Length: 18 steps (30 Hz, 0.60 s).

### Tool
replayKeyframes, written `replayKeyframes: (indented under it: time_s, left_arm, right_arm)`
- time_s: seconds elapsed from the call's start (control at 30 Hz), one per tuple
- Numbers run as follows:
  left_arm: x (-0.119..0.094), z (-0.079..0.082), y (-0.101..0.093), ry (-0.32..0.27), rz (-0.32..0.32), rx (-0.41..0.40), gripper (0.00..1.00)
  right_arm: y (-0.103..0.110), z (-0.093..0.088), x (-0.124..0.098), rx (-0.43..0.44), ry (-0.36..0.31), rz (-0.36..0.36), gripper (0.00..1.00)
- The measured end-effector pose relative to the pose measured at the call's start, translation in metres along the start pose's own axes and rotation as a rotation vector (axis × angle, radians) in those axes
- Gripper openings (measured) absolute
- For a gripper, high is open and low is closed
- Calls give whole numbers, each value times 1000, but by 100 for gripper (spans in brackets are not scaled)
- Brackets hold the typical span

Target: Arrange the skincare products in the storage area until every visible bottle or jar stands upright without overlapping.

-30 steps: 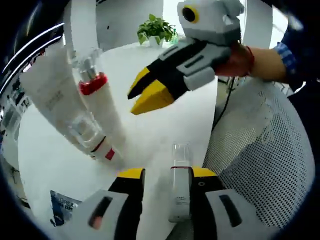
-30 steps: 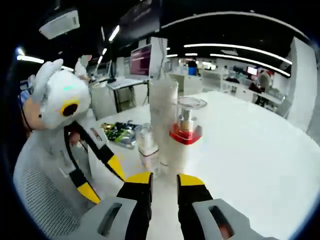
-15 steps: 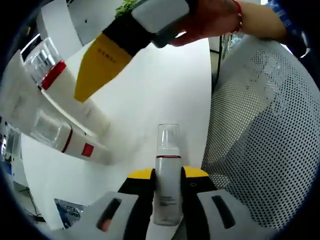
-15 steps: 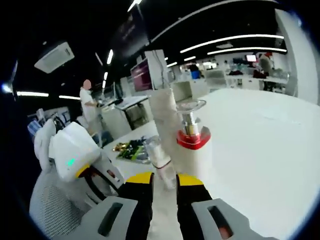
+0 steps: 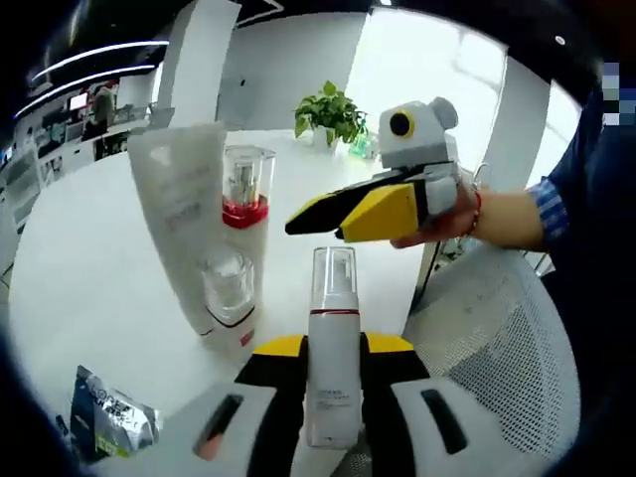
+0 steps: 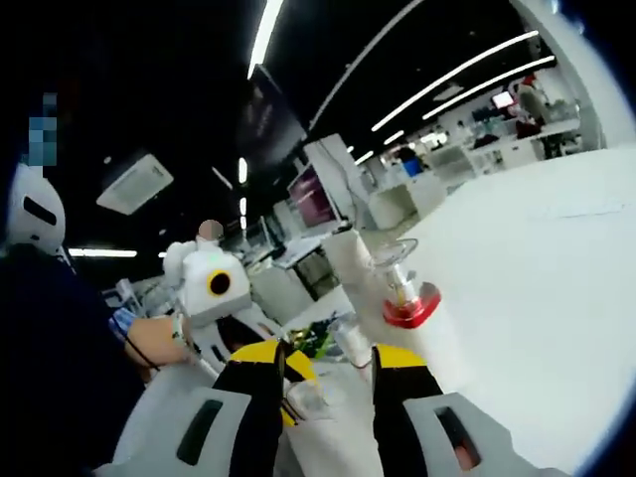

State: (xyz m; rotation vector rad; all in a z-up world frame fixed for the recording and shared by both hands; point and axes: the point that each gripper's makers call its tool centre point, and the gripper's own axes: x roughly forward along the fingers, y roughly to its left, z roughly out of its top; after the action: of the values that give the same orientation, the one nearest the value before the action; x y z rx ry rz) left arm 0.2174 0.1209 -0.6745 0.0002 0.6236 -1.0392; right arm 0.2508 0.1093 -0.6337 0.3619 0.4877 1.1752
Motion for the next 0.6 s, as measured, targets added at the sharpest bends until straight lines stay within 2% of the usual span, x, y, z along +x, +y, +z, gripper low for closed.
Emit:
replayKeyframes:
  time_s: [0.17,0.2,0.23,0.33,0.37,0.43,0.5,0.6]
  left_arm:
    - [-6,19,-7,-107,-63,-71,25]
    - [-8,19,-8,-107,-77,-89,25]
    - [-9,26,-9,-147,-89,-93,25]
    - [-16,39,-15,-214,-147,-137,25]
    - [-17,39,-18,-224,-170,-148,25]
    - [-17,37,-24,-206,-203,-140,25]
    - [-12,34,-25,-195,-193,-137,25]
    - [-6,27,-19,-162,-142,-100,21]
  right_arm:
    - [30,6,0,59,-26,155,30]
    - [26,10,0,37,-52,127,31]
    - [31,6,-1,42,-27,153,29]
    - [32,7,-1,17,-29,147,23]
    - [40,13,-2,42,-64,192,21]
    - [49,16,-3,75,-67,232,18]
    - [47,11,-3,72,-25,203,17]
    - [34,2,0,53,16,109,16]
